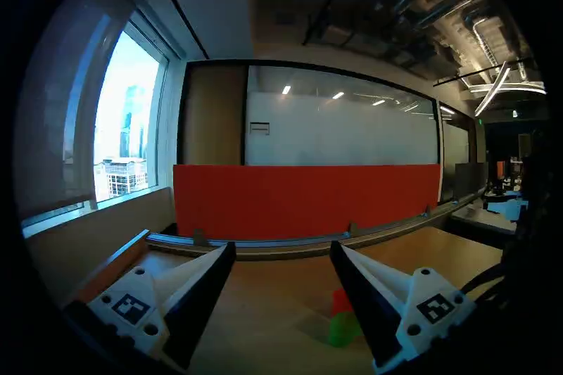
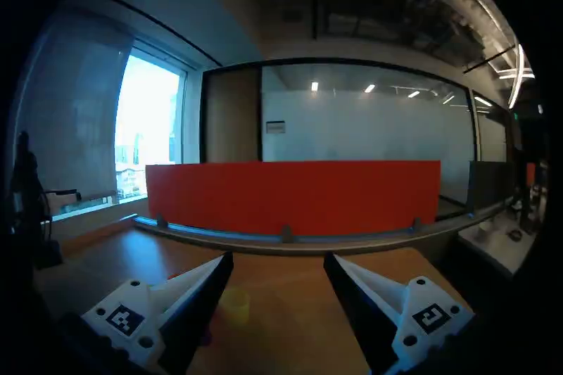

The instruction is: Pour water

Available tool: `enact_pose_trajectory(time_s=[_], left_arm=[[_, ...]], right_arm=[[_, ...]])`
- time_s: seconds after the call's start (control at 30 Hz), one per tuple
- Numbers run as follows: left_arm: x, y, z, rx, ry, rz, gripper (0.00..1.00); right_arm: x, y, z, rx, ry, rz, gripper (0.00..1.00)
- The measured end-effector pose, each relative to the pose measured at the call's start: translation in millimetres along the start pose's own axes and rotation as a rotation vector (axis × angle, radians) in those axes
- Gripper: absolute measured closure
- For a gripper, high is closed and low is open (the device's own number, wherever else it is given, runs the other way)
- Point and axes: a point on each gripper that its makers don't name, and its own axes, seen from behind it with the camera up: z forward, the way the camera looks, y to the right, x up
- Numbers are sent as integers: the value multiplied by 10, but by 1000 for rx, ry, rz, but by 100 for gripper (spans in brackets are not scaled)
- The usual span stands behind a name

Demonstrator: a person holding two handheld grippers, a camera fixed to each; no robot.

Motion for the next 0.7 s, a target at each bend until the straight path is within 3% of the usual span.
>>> enact_pose_trajectory(time_s=[0.3,0.5,0.7], left_arm=[[2,186,48,-105,-19,-17,1],[-11,365,67,-193,-22,-3,1],[6,620,67,-318,-25,-27,1]], right_arm=[[-13,-190,8,105,-11,16,1],[-54,-434,-11,238,-28,0,1],[22,-706,-61,376,-17,27,1]])
